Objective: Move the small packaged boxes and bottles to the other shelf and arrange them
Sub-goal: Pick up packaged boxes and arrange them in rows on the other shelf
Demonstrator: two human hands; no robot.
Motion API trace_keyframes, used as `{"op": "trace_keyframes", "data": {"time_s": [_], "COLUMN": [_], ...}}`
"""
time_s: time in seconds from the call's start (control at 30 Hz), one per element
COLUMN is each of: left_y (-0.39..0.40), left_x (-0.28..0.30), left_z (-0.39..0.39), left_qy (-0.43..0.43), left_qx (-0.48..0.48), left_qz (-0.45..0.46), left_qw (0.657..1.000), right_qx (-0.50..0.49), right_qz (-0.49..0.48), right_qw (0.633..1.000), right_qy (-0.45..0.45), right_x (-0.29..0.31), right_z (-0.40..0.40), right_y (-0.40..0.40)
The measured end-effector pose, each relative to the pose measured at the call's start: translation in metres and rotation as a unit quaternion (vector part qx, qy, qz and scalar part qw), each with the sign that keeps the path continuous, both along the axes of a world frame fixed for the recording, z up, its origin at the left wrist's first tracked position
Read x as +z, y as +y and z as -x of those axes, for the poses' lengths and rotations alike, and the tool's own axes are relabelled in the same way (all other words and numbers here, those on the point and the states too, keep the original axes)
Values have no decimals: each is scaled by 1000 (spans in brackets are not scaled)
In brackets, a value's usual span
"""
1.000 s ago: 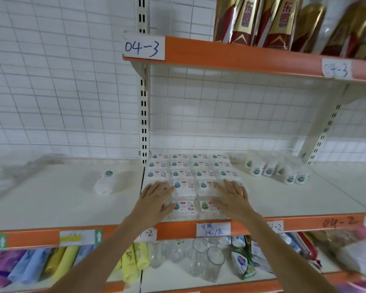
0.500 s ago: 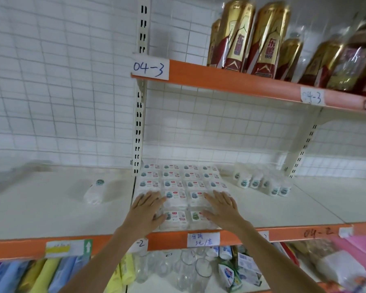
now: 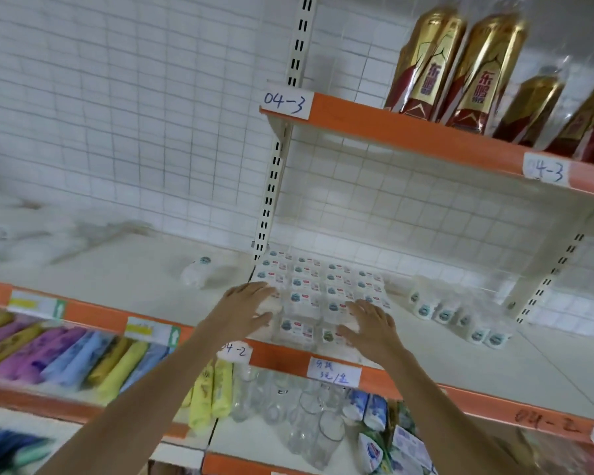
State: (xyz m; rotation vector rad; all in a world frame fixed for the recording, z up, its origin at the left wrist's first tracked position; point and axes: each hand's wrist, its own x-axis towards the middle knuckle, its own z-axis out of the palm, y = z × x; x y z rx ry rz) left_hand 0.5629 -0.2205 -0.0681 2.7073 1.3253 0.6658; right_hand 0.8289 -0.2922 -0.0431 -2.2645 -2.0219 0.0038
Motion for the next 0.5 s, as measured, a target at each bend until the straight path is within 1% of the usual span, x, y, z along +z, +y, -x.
{"op": "trace_keyframes", "data": {"time_s": [0.07, 0.1, 0.2, 0.27, 0.33, 0.4, 0.43, 0.5], "left_y": [-17, -26, -61, -86, -111, -131, -141, -156], "left_x": [1, -1, -6, -9, -10, -13, -15, -21], "left_z": [21, 35, 84, 122, 162, 204, 225, 263], "left_qy": [-23, -39, -90, -107, -98, -71, -63, -47], "left_qx": [33, 52, 112, 143, 172, 227, 266, 306], "left_qz": [4, 8, 10, 11, 4, 28, 53, 75], "left_qw": [999, 998, 990, 984, 980, 971, 961, 948], "right_qx": [59, 88, 165, 215, 259, 293, 310, 336], "right_qz": [-39, -53, -85, -90, -71, -46, -38, -17], "right_qw": [997, 995, 979, 965, 949, 933, 926, 917], "right_qy": [1, 17, 89, 122, 168, 205, 211, 212], "right_x": [1, 0, -8, -15, -23, -32, -38, -49], "right_z": [19, 31, 77, 113, 150, 187, 205, 241], "right_y": [-8, -12, -24, -27, -30, -30, -30, -29]}}
